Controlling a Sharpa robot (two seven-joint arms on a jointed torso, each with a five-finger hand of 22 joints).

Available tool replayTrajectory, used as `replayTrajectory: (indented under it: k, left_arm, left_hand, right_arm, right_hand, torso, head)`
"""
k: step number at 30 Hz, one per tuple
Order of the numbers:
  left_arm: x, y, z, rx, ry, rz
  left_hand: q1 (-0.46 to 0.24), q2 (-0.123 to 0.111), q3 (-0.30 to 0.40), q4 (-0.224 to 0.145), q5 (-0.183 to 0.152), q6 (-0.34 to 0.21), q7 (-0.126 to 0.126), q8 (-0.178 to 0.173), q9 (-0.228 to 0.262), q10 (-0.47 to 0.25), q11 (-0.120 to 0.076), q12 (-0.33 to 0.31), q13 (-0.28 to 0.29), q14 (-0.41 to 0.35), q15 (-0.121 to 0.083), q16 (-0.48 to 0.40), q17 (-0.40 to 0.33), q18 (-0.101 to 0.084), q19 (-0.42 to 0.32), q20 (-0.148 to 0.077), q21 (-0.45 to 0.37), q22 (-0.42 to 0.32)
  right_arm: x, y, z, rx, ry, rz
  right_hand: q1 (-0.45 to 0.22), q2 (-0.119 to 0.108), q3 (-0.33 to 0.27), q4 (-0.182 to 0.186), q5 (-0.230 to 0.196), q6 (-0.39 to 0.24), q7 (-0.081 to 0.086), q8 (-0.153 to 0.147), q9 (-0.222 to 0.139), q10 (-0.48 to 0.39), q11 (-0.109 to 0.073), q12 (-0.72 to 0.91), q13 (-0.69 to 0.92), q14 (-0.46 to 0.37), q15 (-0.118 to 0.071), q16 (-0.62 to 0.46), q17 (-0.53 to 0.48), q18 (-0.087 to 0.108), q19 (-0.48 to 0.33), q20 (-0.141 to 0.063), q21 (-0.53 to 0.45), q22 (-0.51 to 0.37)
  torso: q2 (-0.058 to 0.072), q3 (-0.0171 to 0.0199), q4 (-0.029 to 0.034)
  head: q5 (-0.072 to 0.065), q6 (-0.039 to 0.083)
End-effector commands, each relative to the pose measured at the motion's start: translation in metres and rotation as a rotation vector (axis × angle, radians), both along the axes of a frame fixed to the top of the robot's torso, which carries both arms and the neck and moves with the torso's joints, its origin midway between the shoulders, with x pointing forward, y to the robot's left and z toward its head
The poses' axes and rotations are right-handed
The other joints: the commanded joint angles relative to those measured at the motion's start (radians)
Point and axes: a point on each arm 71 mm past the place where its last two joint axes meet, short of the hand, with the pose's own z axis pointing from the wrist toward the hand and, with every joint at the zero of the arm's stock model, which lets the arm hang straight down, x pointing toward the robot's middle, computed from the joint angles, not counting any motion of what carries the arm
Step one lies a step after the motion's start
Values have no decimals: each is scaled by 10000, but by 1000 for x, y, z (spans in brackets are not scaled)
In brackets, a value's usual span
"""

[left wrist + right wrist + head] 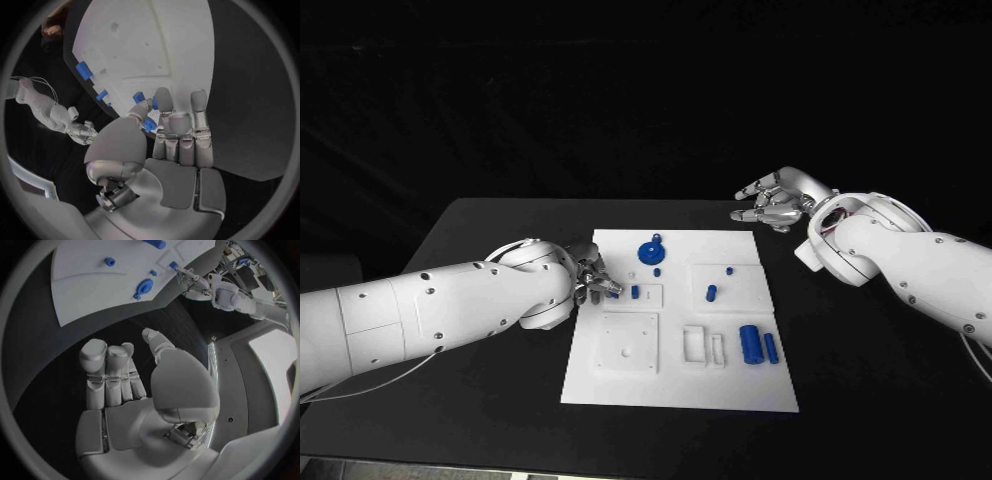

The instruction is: Assemble the parts on the task board

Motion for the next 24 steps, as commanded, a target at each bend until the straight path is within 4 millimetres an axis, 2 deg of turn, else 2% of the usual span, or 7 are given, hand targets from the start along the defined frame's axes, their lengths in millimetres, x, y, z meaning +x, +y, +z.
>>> replayTrajectory:
  k: [1,5,8,24]
  left_arm:
    - [-5,7,-15,743,564,10]
    - [-5,6,-15,673,617,-23]
    - [-6,5,-16,614,647,-33]
    - [-5,2,-16,568,706,-30]
  left_hand:
    - [167,91,831,-758,-49,661,-649,22,-25,321,-197,23,-10,37,-149,3,-13,10,-50,-14,17,189]
    - [165,80,824,-736,-60,663,-651,25,-21,322,-197,28,-11,36,-148,7,-15,10,-48,-12,14,189]
    - [113,-19,767,-681,-24,684,-664,26,-22,321,-198,56,-2,36,-148,27,8,7,-47,-9,5,187]
    - [208,-485,460,153,-157,751,-707,-51,-65,320,-211,58,22,25,-158,26,-36,5,10,-4,-102,183]
  right_arm:
    - [0,2,0,-16,42,156]
    - [0,2,-1,-12,46,161]
    - [0,2,-1,-11,46,159]
    - [-1,2,0,-2,42,149]
  right_hand:
    - [-102,-12,6,71,19,-13,11,-4,10,26,-78,21,7,42,-49,-36,13,125,395,-35,-50,995]
    - [-102,-12,6,71,19,-13,11,-4,10,26,-78,21,7,42,-49,-36,13,125,395,-35,-50,995]
    - [-107,-15,9,73,44,-25,11,-6,9,27,-79,20,8,44,-51,-40,11,126,397,-36,-55,994]
    - [-152,-23,8,104,94,-41,11,-7,8,29,-79,13,5,46,-51,-53,5,126,401,-36,-67,994]
  torso:
    - [3,-1,-2]
    - [1,4,-3]
    - [-1,9,-5]
    - [0,8,-1]
  head:
    - [-5,2]
    - [-4,-22]
    - [-7,-14]
    - [-39,-11]
